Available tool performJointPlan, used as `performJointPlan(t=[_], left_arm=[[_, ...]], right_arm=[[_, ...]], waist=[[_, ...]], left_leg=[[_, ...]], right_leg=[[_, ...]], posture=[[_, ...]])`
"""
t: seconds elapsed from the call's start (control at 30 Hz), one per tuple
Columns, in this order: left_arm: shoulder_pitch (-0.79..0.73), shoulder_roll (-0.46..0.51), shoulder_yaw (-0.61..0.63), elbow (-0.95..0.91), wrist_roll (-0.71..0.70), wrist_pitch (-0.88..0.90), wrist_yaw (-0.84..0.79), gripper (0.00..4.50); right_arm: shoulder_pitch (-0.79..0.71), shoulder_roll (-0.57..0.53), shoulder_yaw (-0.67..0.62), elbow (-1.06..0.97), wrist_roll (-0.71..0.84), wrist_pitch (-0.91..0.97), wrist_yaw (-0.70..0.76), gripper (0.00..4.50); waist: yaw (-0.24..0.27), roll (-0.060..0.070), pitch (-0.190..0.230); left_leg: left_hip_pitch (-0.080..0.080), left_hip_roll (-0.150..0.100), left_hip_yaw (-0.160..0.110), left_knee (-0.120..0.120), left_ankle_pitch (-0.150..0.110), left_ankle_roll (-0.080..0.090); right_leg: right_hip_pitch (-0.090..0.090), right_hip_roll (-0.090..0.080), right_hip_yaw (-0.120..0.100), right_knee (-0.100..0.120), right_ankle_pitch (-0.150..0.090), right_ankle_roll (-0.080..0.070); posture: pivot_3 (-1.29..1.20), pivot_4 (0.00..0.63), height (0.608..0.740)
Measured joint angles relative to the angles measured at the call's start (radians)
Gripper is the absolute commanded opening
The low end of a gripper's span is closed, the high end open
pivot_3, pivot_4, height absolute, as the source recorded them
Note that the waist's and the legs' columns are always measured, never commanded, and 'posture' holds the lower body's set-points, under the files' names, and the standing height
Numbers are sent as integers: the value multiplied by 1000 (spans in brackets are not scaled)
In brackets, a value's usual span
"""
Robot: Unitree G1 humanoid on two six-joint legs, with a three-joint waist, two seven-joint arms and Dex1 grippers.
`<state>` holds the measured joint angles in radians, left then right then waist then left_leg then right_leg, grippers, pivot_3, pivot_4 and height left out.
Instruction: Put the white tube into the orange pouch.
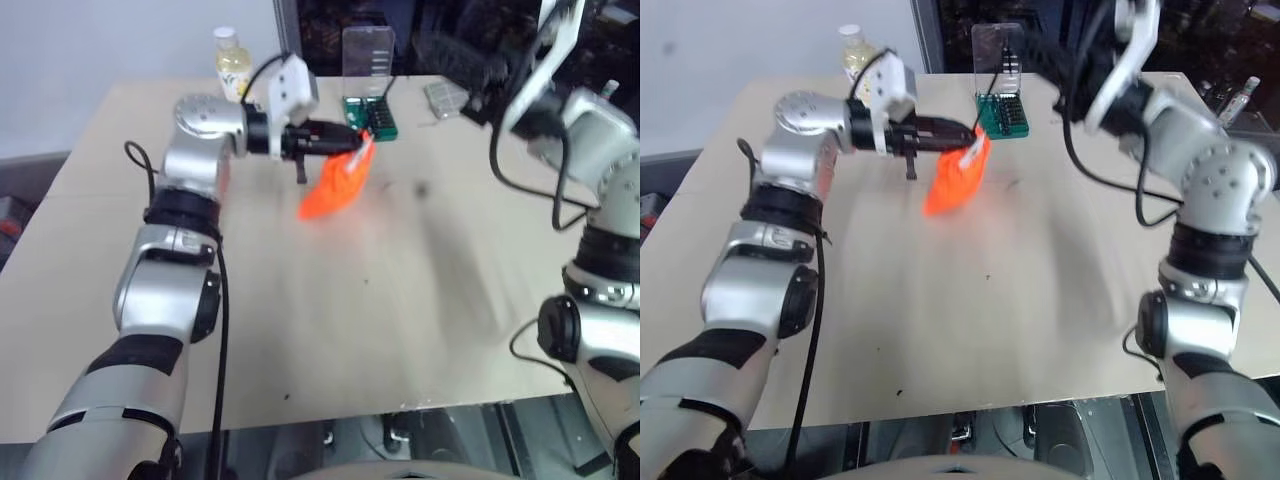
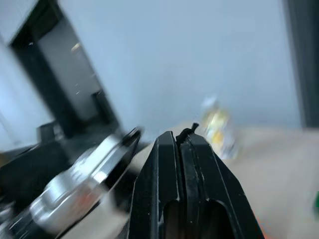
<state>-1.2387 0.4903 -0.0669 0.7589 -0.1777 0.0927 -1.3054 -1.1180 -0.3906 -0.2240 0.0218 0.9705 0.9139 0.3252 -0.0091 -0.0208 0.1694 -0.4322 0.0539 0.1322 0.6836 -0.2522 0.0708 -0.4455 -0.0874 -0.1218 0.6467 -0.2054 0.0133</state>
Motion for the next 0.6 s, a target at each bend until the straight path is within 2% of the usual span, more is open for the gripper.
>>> performJointPlan(t=[0.07,0.2,0.37,0.6], left_arm=[[0,-17,21,1,-13,46,38,241],[-28,-58,111,27,-96,246,160,241],[-77,-81,275,11,-286,500,213,241],[-37,-104,246,-123,-306,555,221,241]], right_arm=[[-36,9,24,45,-54,-36,5,0],[-99,8,87,100,-175,-118,43,0],[-133,3,99,118,-264,-178,87,0],[-133,26,119,122,-311,-180,116,0]], waist=[[-1,0,0],[-4,0,0],[-7,0,0],[-6,0,0]], left_leg=[[-2,0,0,-1,0,0],[-2,0,0,-1,0,0],[-1,0,1,0,0,0],[0,0,2,1,0,-1]], right_leg=[[-1,0,-1,1,0,0],[-2,0,0,0,0,0],[-2,0,1,0,0,0],[-2,0,1,2,0,0]], posture=[[0,150,740],[0,150,740],[0,150,740],[0,150,740]])
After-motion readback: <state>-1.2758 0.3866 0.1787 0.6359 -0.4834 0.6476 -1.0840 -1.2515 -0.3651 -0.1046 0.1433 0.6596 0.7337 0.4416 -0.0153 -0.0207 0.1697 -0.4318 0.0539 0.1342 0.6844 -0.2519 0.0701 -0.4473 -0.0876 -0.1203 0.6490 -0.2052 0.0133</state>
